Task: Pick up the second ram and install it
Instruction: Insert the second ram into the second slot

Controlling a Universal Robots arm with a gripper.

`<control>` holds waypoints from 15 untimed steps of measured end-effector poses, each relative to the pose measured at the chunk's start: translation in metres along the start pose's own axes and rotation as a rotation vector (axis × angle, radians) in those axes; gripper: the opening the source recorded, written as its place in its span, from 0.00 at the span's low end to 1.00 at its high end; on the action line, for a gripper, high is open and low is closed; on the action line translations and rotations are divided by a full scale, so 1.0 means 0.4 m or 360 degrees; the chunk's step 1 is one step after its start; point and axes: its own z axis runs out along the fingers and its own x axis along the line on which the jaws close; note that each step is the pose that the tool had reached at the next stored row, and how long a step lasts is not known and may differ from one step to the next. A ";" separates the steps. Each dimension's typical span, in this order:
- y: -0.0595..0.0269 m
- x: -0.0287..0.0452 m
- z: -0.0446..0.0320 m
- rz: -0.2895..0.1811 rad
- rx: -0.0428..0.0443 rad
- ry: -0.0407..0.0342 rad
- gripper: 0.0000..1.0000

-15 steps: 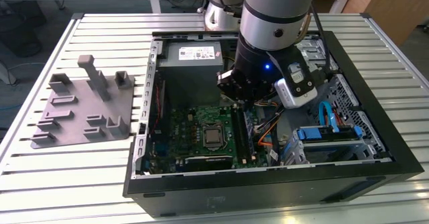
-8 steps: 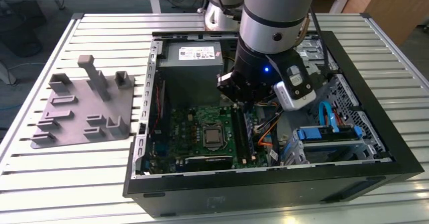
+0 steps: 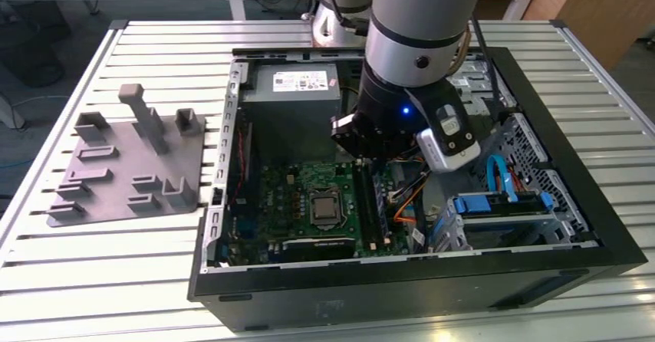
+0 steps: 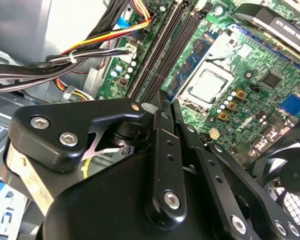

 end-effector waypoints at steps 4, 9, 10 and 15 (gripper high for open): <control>0.000 0.000 0.005 0.0000 0.0000 0.0000 0.14; -0.001 0.000 0.011 0.0000 0.0000 0.0000 0.14; -0.001 0.000 0.011 0.0000 0.0001 0.0000 0.14; -0.001 0.000 0.015 0.0000 0.0000 0.0000 0.14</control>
